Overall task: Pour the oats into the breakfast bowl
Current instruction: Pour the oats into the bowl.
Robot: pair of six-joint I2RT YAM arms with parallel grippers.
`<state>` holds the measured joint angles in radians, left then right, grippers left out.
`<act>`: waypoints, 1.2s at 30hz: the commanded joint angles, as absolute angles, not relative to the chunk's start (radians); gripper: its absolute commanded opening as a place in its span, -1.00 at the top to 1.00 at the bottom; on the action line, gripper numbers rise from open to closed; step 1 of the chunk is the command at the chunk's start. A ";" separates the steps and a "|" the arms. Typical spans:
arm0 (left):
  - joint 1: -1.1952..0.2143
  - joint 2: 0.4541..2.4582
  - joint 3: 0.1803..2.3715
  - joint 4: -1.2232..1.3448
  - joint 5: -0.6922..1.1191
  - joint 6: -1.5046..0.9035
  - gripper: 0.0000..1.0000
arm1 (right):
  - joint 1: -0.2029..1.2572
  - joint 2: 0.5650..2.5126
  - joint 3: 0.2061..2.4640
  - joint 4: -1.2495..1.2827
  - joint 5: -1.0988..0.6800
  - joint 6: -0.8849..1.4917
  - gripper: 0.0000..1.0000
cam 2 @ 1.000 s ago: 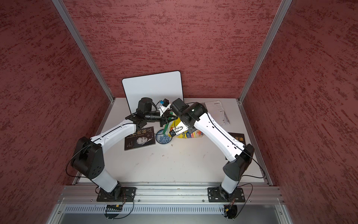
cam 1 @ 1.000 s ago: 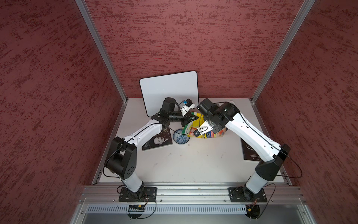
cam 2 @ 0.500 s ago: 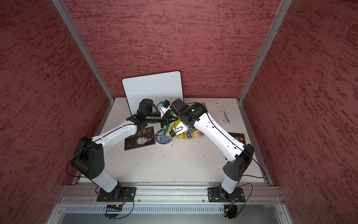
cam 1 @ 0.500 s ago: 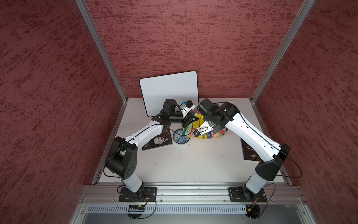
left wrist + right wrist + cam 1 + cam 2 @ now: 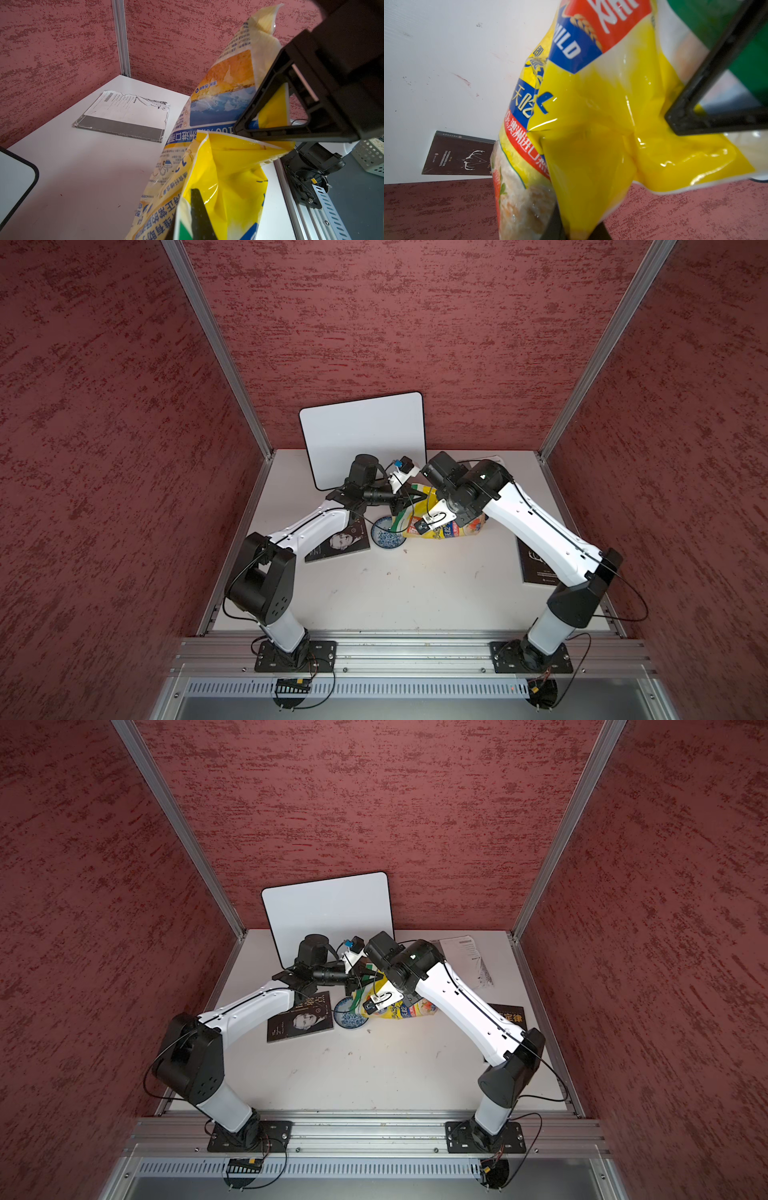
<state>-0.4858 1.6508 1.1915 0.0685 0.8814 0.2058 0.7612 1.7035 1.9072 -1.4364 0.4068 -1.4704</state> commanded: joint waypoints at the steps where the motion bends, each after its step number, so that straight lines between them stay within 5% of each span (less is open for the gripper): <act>1: -0.493 1.648 1.154 0.075 0.874 0.197 0.87 | 0.774 1.667 1.930 -1.328 0.471 -1.456 1.00; 36: -0.485 1.608 1.094 0.232 0.856 0.102 0.87 | 0.799 1.675 1.997 -1.347 0.646 -1.473 1.00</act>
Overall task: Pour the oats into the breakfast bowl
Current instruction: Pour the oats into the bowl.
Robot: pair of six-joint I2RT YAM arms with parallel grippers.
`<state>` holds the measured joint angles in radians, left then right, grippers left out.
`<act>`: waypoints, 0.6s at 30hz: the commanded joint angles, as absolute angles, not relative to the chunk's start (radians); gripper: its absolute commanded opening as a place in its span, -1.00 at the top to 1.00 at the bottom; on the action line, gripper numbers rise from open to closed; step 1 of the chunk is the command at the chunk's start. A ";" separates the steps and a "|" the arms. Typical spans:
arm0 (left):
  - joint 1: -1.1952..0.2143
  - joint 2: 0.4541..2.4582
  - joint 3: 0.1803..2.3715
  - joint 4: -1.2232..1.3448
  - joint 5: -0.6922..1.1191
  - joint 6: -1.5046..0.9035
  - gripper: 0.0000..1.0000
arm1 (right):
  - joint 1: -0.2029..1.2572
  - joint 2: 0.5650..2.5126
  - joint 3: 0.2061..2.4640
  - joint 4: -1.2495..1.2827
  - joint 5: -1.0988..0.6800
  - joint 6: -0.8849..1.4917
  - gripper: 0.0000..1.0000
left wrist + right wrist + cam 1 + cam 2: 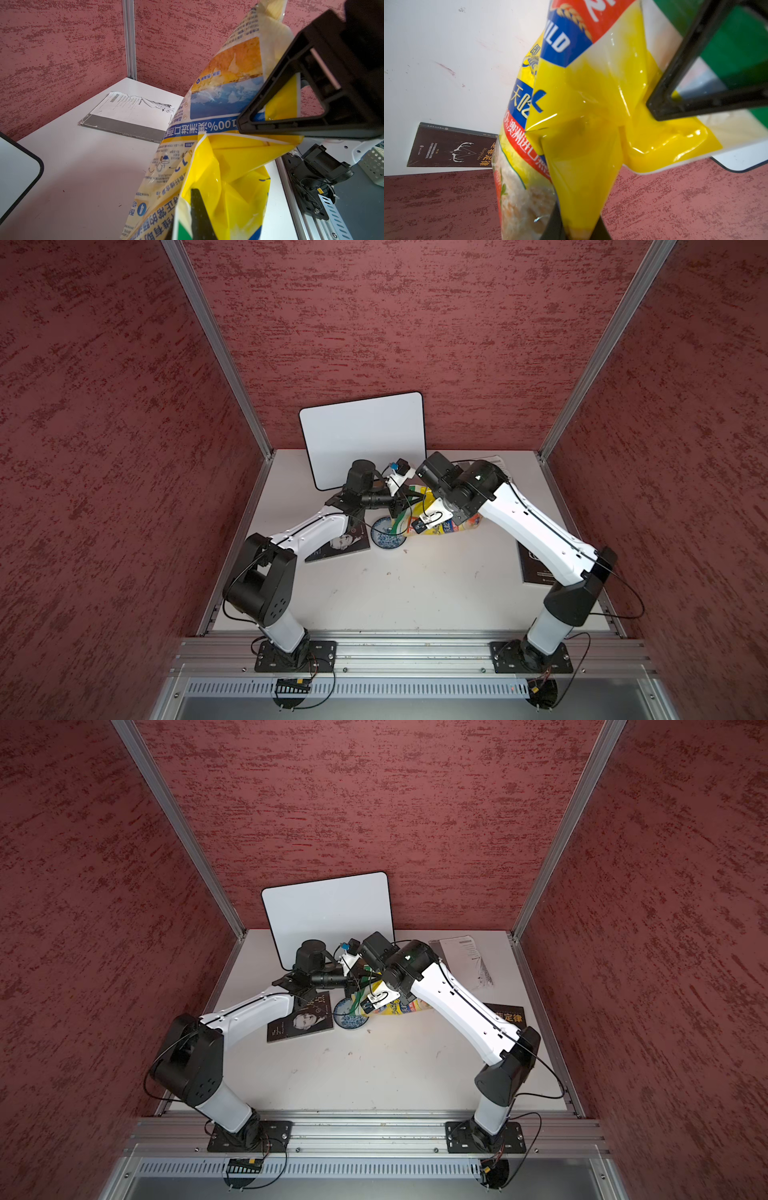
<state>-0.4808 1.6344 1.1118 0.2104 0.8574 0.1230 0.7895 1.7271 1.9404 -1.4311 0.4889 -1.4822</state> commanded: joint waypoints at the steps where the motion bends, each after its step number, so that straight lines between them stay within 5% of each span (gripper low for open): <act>1: -0.484 1.606 1.095 0.232 0.855 0.100 0.87 | 0.798 1.674 2.006 -1.332 0.652 -1.471 1.00; 18: -0.491 1.557 1.062 0.274 0.822 0.078 0.87 | 0.826 1.684 2.031 -1.263 0.699 -1.553 1.00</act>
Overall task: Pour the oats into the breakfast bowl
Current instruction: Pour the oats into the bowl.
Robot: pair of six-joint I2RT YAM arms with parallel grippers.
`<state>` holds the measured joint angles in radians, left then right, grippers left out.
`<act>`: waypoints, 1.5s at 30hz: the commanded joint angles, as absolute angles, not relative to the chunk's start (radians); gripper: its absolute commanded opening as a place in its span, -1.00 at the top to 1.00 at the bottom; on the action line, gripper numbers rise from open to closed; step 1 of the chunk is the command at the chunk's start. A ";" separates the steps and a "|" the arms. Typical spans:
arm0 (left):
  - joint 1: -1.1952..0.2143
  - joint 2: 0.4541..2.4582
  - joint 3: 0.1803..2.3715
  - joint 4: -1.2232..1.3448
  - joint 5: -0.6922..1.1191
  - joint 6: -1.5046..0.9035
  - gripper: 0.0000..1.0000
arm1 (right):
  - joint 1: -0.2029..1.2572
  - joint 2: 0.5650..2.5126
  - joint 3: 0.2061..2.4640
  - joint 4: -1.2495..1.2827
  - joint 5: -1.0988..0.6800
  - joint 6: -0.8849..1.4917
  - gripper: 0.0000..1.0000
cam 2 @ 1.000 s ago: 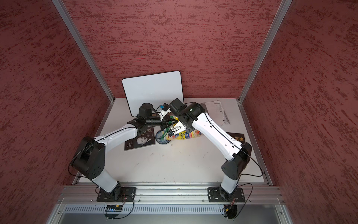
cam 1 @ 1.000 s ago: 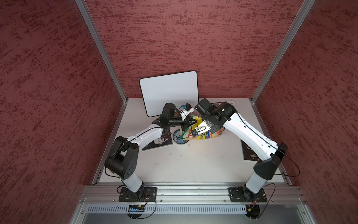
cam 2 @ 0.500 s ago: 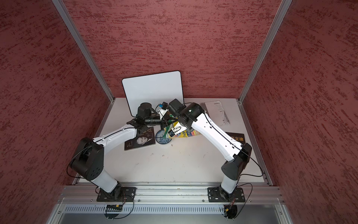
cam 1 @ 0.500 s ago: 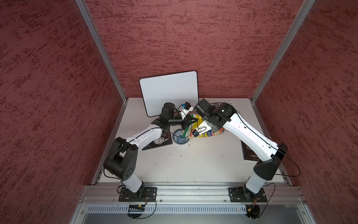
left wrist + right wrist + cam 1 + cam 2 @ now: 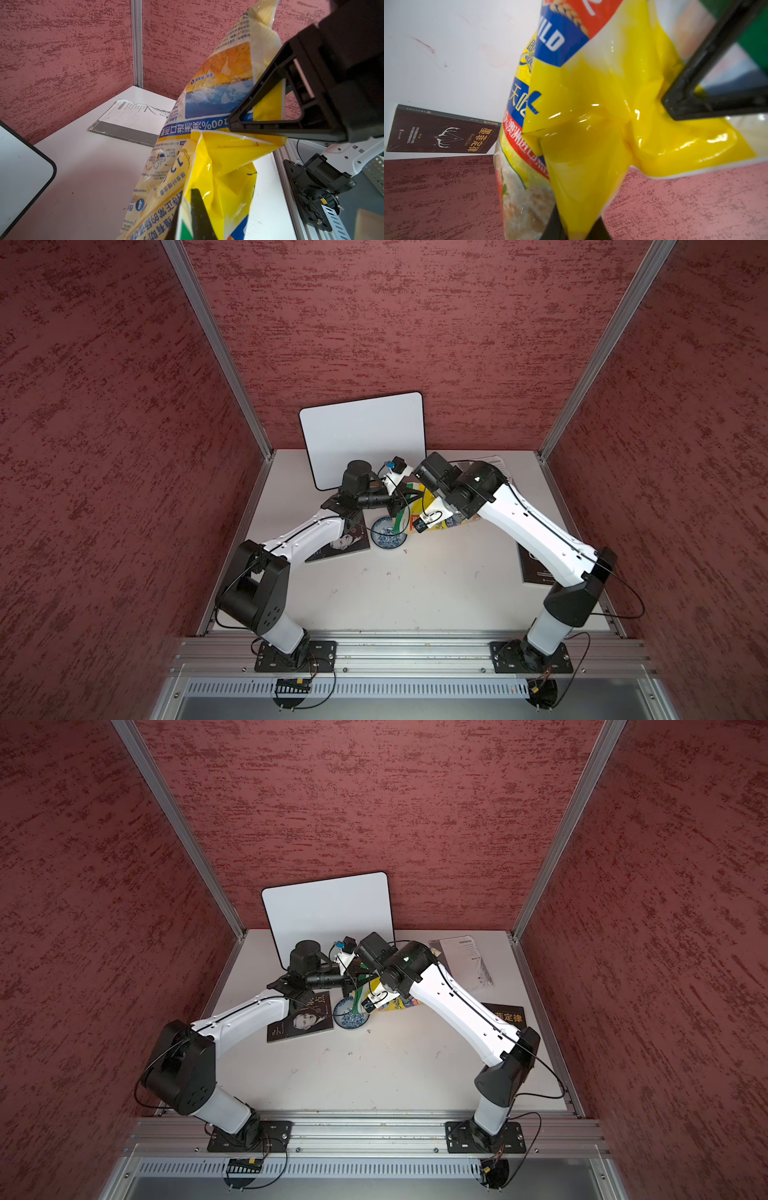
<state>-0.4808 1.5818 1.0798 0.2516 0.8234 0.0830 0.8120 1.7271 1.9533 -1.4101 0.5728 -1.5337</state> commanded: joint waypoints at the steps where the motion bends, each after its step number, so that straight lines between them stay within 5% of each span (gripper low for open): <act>1: -0.492 1.556 1.058 0.275 0.819 0.078 0.87 | 0.826 1.684 2.028 -1.254 0.695 -1.561 1.00; 45: -0.497 1.566 0.969 0.419 0.728 0.055 0.86 | 0.816 1.702 2.014 -1.202 0.750 -1.616 1.00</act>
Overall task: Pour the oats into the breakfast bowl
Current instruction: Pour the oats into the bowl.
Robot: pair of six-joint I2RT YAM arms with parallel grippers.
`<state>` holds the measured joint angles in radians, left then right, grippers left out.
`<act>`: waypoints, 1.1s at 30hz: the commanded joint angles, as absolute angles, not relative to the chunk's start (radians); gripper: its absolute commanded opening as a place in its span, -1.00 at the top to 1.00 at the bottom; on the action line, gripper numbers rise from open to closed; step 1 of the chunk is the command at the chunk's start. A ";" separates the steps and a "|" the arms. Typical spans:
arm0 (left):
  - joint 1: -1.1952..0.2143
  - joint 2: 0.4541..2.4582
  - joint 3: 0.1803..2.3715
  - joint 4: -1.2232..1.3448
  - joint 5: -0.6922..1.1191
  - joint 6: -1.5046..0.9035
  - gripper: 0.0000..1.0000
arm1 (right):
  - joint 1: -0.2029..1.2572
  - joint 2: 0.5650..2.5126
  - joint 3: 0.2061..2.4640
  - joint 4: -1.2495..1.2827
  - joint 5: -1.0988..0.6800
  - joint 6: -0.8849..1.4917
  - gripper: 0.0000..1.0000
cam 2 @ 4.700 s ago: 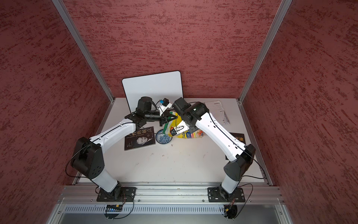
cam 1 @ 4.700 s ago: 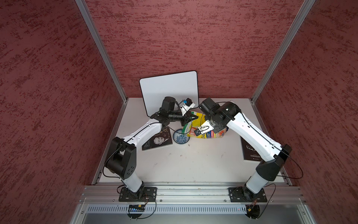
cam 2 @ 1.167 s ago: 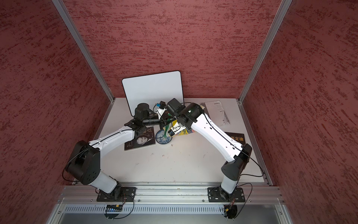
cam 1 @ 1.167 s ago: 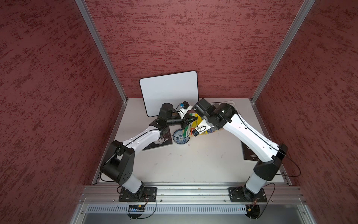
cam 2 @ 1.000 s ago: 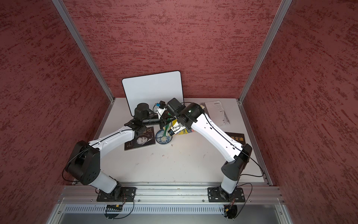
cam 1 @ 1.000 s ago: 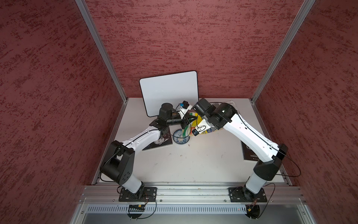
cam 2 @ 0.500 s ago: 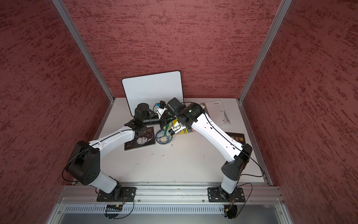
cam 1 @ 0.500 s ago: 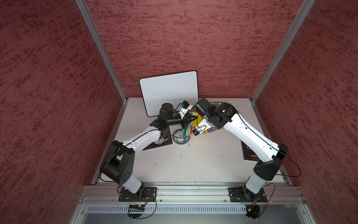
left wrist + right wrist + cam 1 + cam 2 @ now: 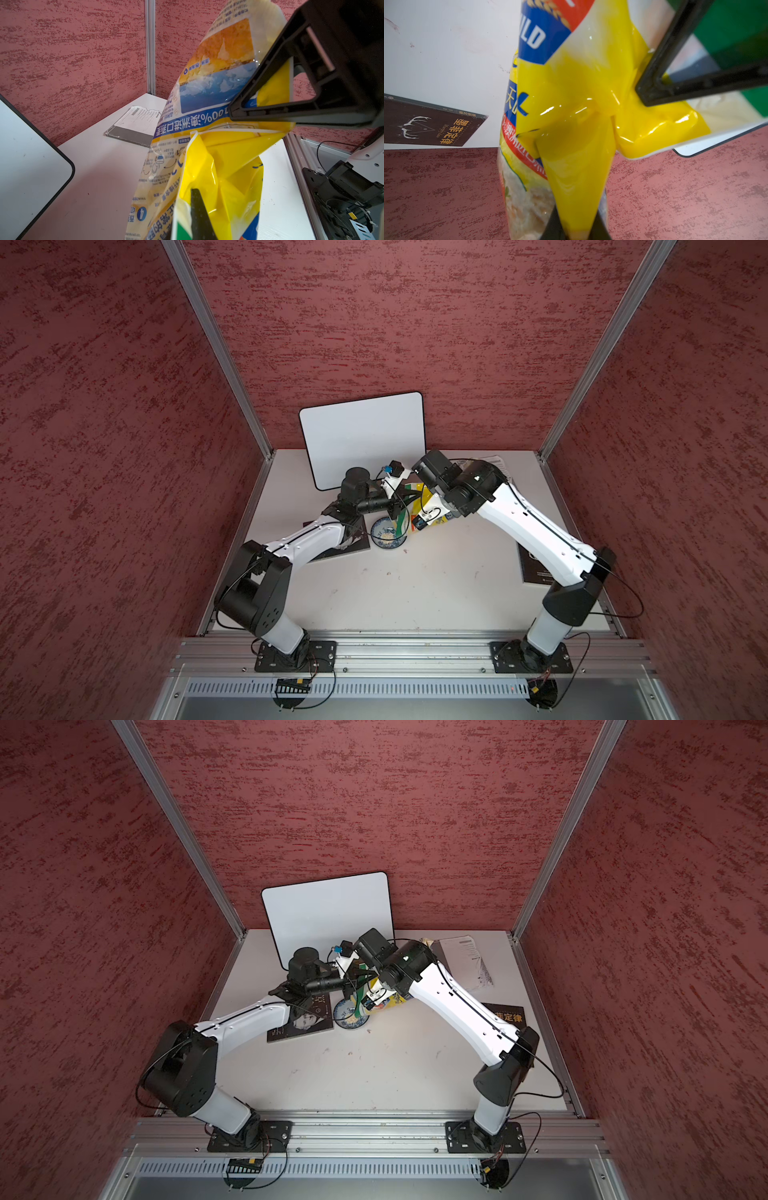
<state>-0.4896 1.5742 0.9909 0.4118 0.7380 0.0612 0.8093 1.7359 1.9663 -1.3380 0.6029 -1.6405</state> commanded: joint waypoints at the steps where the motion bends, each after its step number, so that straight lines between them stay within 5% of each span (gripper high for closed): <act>1: -0.496 1.561 0.966 0.421 0.724 0.056 0.86 | 0.816 1.697 2.018 -1.186 0.738 -1.608 1.00; 33: -0.466 1.567 0.873 0.539 0.656 0.025 0.86 | 0.824 1.681 1.913 -1.025 0.724 -1.693 1.00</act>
